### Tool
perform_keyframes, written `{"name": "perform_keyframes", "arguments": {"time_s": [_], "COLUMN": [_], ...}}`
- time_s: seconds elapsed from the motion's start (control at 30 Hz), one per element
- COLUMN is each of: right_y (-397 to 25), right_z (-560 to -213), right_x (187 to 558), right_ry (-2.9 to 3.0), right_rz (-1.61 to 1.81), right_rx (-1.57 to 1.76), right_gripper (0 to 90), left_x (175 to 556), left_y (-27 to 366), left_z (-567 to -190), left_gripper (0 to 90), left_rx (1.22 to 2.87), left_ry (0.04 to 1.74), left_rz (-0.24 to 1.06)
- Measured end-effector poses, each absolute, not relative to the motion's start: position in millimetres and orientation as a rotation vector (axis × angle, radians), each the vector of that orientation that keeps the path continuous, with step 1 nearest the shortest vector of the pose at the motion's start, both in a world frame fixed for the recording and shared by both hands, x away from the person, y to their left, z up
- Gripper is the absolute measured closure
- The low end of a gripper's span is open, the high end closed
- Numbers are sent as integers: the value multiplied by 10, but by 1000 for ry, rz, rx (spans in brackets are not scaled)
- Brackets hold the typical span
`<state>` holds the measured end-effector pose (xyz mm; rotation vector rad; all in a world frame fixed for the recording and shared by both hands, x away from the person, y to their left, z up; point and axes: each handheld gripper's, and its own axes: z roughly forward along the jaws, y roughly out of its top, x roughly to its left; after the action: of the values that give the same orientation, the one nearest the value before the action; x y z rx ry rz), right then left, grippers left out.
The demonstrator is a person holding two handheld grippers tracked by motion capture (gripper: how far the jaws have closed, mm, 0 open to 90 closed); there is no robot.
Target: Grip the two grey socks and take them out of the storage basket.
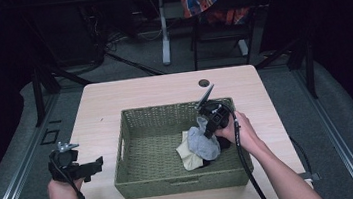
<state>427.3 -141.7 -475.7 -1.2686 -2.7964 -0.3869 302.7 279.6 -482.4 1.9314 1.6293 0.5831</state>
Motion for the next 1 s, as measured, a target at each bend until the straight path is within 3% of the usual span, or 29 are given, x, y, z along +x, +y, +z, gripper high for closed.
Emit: {"name": "perform_keyframes", "arguments": {"time_s": [0.2, 0.4, 1.0], "right_y": [-1342, -1251, -1378], "right_z": [-4779, -4786, -4334], "right_x": [4308, 4314, 4226], "right_ry": [-2837, -2861, -2886], "right_rz": [-410, -372, -415], "right_rx": [-1246, -1247, -1232], "right_gripper": [724, 868, 879], "left_x": [3028, 3027, 3028], "left_y": [2801, 2804, 2801], "left_z": [-4827, -4827, -4827], "left_gripper": [5, 6, 6], "left_rx": [1930, 1929, 1930], "left_ry": [1631, 1632, 1632], "left_rz": [585, 585, 588]}}
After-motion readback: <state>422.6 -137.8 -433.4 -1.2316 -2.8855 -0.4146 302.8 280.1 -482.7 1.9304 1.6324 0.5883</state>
